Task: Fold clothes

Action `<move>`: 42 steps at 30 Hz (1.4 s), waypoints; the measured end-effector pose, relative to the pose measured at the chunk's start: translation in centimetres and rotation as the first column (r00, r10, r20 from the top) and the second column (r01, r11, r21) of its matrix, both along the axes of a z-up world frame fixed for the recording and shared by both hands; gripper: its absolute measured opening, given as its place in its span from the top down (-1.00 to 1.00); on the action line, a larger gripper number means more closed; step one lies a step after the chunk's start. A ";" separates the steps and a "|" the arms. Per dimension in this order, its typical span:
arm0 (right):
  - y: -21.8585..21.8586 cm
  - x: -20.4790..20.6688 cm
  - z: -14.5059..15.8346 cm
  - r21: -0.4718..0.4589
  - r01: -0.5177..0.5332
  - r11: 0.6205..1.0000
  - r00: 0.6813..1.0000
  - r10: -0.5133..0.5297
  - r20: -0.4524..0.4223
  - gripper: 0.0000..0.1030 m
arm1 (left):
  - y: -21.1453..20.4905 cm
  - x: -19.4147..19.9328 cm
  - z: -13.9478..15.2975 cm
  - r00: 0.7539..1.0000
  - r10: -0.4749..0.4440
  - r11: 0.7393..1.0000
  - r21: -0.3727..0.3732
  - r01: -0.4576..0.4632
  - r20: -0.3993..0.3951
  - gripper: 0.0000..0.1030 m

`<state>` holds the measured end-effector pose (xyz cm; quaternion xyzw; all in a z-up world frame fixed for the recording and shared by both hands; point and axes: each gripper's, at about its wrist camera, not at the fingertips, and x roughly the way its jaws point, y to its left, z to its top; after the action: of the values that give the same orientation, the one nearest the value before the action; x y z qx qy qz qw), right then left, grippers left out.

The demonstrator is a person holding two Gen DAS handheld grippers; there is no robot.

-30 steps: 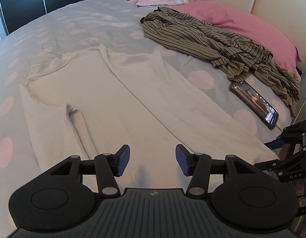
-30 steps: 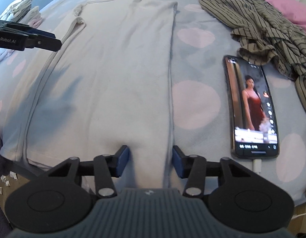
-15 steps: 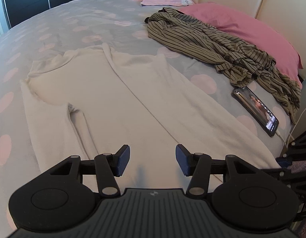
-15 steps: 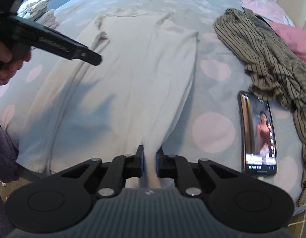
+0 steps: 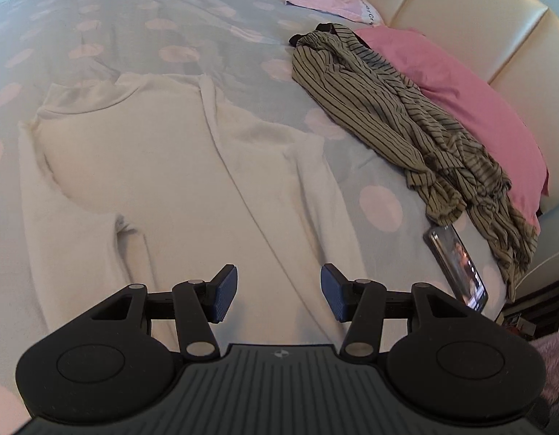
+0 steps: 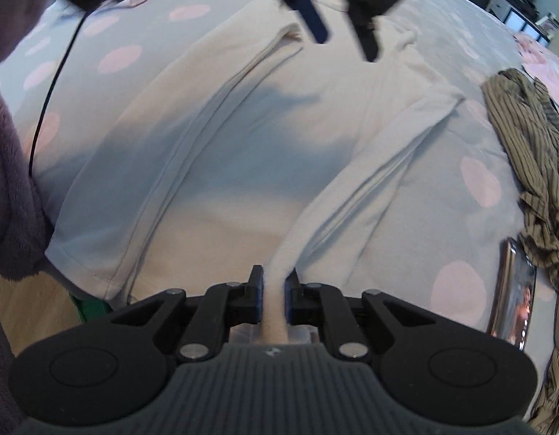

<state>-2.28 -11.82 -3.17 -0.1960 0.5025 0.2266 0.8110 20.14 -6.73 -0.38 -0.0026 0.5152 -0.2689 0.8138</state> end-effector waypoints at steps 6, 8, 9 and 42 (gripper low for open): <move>1.2 -0.6 -1.5 -0.058 -0.079 0.995 0.997 0.079 -0.013 0.75 | -3.8 2.6 0.4 0.996 -0.058 0.997 0.047 0.055 0.063 0.05; 1.0 -0.6 -1.7 -0.051 -0.082 0.995 0.997 0.081 -0.021 0.75 | -5.6 3.6 0.8 0.993 -0.073 0.996 0.054 0.068 0.092 0.05; 0.9 -0.5 -1.7 -0.044 -0.078 0.996 0.997 0.077 -0.027 0.75 | -6.6 4.1 1.0 0.991 -0.081 0.995 0.064 0.074 0.111 0.05; -1.0 -4.0 1.8 0.040 -0.056 0.998 0.998 0.056 0.022 0.75 | -2.1 9.0 -0.6 0.993 0.103 0.991 -0.091 -0.098 0.058 0.83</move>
<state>-6.32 -12.85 -1.40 -0.1960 0.4836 0.2573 0.8133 29.14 -8.86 -0.95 -0.0559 0.4765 -0.2498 0.8411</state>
